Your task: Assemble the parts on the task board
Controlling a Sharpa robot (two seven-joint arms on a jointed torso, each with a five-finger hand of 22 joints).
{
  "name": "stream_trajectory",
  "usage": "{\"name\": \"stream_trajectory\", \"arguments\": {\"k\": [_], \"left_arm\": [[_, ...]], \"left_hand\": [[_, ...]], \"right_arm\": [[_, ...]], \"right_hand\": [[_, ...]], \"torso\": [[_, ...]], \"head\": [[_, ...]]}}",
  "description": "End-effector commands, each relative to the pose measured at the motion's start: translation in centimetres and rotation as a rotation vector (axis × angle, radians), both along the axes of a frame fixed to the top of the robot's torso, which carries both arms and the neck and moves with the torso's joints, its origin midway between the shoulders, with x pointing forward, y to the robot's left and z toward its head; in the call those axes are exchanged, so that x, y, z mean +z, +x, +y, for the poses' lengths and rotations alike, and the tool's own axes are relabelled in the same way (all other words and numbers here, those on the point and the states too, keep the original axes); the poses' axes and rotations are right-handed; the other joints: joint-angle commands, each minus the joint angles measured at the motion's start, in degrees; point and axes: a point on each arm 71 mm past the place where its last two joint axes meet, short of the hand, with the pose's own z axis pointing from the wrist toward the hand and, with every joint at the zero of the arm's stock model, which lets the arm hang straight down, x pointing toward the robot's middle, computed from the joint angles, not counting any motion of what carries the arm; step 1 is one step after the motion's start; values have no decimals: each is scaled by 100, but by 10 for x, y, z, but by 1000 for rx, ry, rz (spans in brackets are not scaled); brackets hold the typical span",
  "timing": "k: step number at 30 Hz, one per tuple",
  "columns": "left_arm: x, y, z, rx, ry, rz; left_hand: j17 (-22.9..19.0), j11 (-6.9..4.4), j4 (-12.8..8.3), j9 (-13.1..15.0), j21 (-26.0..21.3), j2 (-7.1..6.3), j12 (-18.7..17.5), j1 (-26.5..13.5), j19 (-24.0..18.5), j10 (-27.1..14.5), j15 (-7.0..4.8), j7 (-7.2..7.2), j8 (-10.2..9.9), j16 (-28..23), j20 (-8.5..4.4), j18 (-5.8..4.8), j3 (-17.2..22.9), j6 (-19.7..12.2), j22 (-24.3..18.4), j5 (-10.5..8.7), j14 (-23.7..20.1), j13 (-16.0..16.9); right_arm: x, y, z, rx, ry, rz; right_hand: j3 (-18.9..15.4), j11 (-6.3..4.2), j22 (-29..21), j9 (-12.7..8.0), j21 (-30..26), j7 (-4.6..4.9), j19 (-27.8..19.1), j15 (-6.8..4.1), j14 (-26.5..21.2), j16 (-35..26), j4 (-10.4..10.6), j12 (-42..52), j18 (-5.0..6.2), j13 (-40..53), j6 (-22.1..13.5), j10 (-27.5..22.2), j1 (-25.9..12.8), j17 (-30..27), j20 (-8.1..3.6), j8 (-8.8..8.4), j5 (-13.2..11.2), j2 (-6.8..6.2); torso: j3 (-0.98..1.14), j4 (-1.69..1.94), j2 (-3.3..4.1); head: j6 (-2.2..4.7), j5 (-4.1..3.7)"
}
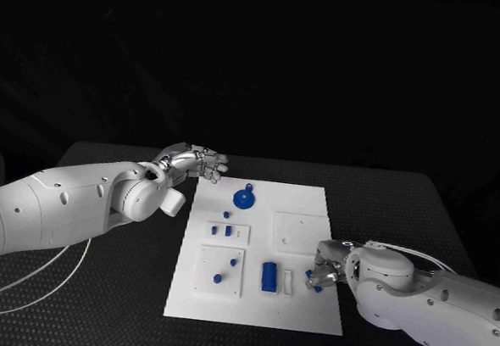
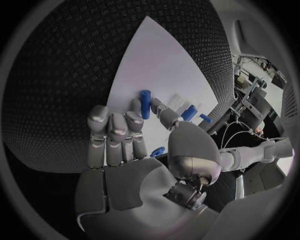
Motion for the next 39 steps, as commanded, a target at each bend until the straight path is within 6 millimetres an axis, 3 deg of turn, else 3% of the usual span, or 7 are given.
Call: {"name": "stream_trajectory", "arguments": {"k": [1,3,6,8,11,22,39], "left_arm": [[1,-1,-3,-15,-15,0],[1,-1,-2,-14,-14,0],[1,-1,-2,-13,-14,1],[1,-1,-2,-15,-14,1],[1,-1,-2,-14,-14,1],[1,-1,-2,-14,-14,2],[1,-1,-2,-17,-14,5]], "left_hand": [[10,4,33,6,-37,7,33,-45,23,-39,-4,2,-12,-42,-2,53,5,-59,7,-3,25,-9],[11,4,36,6,-38,9,33,-47,24,-39,-3,3,-12,-43,-2,53,5,-60,8,-3,25,-9],[13,4,37,6,-40,10,33,-48,23,-40,-3,3,-13,-45,-2,53,5,-61,9,-3,25,-9],[14,4,38,6,-40,10,33,-49,23,-40,-3,3,-13,-46,-2,53,4,-62,9,-3,25,-9],[15,4,39,7,-41,10,33,-49,23,-40,-3,3,-13,-47,-2,53,5,-62,10,-3,25,-10],[21,4,40,7,-45,9,33,-46,23,-41,-4,3,-14,-52,-3,55,6,-65,14,-2,27,-10],[30,3,40,9,-50,4,35,-41,23,-41,-4,3,-14,-59,-3,56,7,-66,21,-3,29,-11]], "right_arm": [[-9,-6,0,21,-27,41],[-10,-7,-1,1,-5,70],[-13,-10,-3,-50,56,135],[-13,-11,-4,-80,96,156],[-13,-12,-4,-143,180,184],[-5,-19,0,-295,386,201],[-4,-20,8,-307,412,205]], "right_hand": [[59,-5,-8,-1548,18,9,-48,-12,-4,-41,-32,-45,248,0,-65,-27,-6,5,13,-78,-9,8],[297,-5,-21,-1556,1,9,-59,-9,-1,-56,-9,-61,248,-6,-61,-30,140,4,11,-91,-5,39],[909,18,-14,-1606,17,31,-68,24,20,-90,-33,-82,246,-15,-26,-12,363,14,71,-134,136,320],[1081,20,-9,-1619,24,36,-77,32,26,-98,-71,-83,248,-14,-13,-5,379,22,93,-144,237,468],[1216,25,-5,-1633,38,37,-75,39,34,-107,-69,-84,248,-12,5,3,298,31,118,-154,199,553],[1292,2,-8,-1644,72,14,-36,20,62,-123,-168,-74,248,-9,86,56,114,53,125,-141,390,537],[1265,-9,-18,-1647,74,4,-18,4,68,-133,-176,-77,248,-11,104,72,69,56,116,-139,423,506]], "torso": [[1,-1,-1],[2,0,-1],[2,-2,0],[4,-4,0],[8,-8,-1],[11,-13,1],[5,-2,2]], "head": [[-6,12],[-7,17],[-10,25],[-15,34],[-14,46],[-16,39],[-22,48]]}}
